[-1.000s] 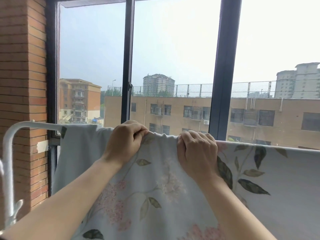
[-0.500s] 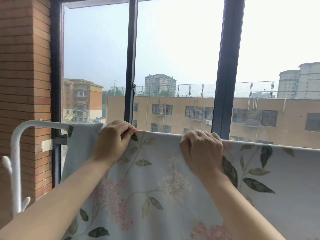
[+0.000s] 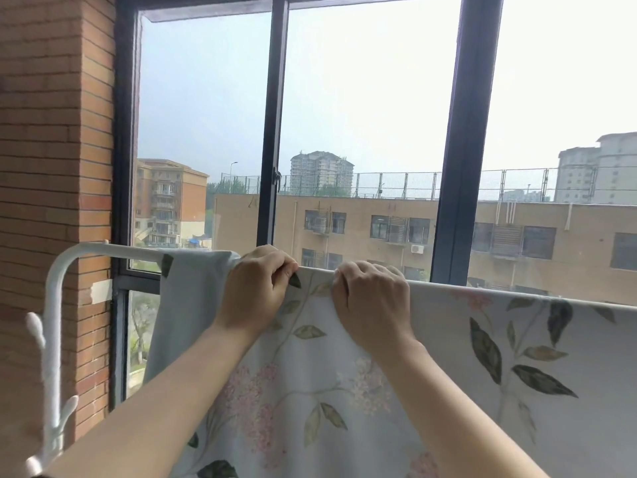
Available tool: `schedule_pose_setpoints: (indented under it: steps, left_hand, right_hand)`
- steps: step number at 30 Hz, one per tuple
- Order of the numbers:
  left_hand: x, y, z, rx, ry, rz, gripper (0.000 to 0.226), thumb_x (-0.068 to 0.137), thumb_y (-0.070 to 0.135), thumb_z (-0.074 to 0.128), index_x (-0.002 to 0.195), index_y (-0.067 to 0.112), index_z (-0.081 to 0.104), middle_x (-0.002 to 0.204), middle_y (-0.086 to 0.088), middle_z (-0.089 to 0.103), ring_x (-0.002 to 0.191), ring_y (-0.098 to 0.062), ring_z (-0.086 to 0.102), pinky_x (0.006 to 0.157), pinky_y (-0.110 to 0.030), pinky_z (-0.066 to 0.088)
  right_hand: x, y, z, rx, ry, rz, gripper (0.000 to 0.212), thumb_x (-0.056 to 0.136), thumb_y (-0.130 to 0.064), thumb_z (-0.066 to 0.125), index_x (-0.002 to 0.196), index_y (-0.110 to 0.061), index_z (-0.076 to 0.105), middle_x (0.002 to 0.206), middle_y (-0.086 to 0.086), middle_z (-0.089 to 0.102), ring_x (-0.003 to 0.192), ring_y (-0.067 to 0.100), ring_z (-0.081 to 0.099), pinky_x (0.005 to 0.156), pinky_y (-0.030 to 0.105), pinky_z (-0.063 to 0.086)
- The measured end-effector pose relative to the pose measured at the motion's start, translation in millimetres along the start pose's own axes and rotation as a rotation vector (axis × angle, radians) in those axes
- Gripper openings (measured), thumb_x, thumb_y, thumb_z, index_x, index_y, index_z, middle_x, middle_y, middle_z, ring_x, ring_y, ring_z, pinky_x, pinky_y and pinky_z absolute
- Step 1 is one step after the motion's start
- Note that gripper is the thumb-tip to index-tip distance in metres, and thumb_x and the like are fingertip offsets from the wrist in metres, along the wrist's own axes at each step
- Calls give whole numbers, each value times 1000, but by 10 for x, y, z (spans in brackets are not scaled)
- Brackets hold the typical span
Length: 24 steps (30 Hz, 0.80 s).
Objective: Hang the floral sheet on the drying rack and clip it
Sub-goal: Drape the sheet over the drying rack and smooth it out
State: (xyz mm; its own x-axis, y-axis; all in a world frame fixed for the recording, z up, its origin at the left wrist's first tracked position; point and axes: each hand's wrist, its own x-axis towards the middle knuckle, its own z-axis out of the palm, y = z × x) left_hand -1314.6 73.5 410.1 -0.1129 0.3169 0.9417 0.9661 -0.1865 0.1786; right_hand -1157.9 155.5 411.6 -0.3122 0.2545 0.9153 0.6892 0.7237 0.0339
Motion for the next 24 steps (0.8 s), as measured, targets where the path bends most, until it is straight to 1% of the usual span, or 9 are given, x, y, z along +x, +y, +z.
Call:
schedule_pose_setpoints:
  steps: [2, 3, 6, 7, 9, 12, 18, 21, 24]
  left_hand:
    - [-3, 12, -11, -13, -15, 16, 13, 87, 17, 60, 80, 11, 70, 79, 2, 67, 75, -15, 61, 72, -38, 52]
    - [3, 20, -21, -27, -31, 29, 12, 87, 15, 61, 83, 11, 71, 80, 2, 68, 77, -14, 62, 75, -34, 52]
    - [-17, 12, -86, -102, -65, 38, 12, 85, 7, 65, 94, 9, 73, 91, 2, 70, 85, -7, 61, 81, -9, 45]
    - [-43, -4, -124, -140, -61, 15, 15, 85, 6, 66, 97, 10, 73, 94, 3, 70, 88, -4, 61, 82, -6, 44]
    - [-116, -59, -204, -173, -54, -17, 20, 85, 9, 68, 104, 12, 72, 100, 7, 68, 93, -4, 61, 84, -11, 47]
    - [-175, -148, -273, -77, -66, 10, 25, 83, 11, 70, 109, 13, 70, 106, 6, 68, 99, -10, 60, 88, -20, 46]
    - [3, -311, -331, 51, -112, 12, 23, 89, 16, 64, 110, 10, 69, 106, -4, 70, 97, -21, 63, 87, -30, 49]
    - [32, -338, -367, 54, -159, 49, 15, 89, 10, 62, 100, 9, 72, 95, -2, 70, 89, -19, 62, 82, -29, 48]
    - [57, -342, -411, 23, -171, 28, 15, 87, 5, 62, 97, 10, 72, 91, 1, 69, 86, -13, 59, 79, -21, 43]
  right_hand:
    - [-29, 24, 33, -25, 49, 5, 32, 88, -30, 40, 64, -19, 57, 62, -5, 62, 56, 18, 58, 61, 29, 43]
    - [-29, 33, 37, -31, 64, 8, 31, 88, -30, 41, 63, -19, 57, 62, -5, 62, 56, 18, 58, 61, 29, 42]
    - [-33, 51, 42, -45, 98, 9, 30, 86, -29, 42, 62, -20, 57, 61, -5, 62, 54, 19, 57, 60, 29, 40]
    - [-34, 54, 48, -48, 109, 12, 30, 86, -29, 42, 62, -20, 57, 61, -5, 62, 53, 19, 57, 60, 29, 41]
    - [-35, 49, 61, -48, 124, 18, 30, 86, -29, 43, 61, -20, 56, 60, -5, 62, 53, 19, 57, 60, 29, 41]
    - [-29, 28, 76, -49, 142, 16, 30, 86, -28, 42, 62, -19, 58, 59, -4, 62, 52, 19, 57, 61, 29, 40]
    - [-19, -11, 71, -57, 129, 35, 30, 86, -28, 43, 61, -19, 56, 59, -4, 61, 54, 21, 56, 61, 30, 41]
    - [-25, 7, 61, -52, 117, 37, 31, 87, -29, 42, 62, -19, 59, 61, -4, 62, 55, 21, 57, 62, 31, 42]
    - [-46, -5, 33, -37, 116, 27, 32, 87, -29, 42, 63, -19, 60, 63, -5, 64, 55, 19, 58, 63, 30, 44]
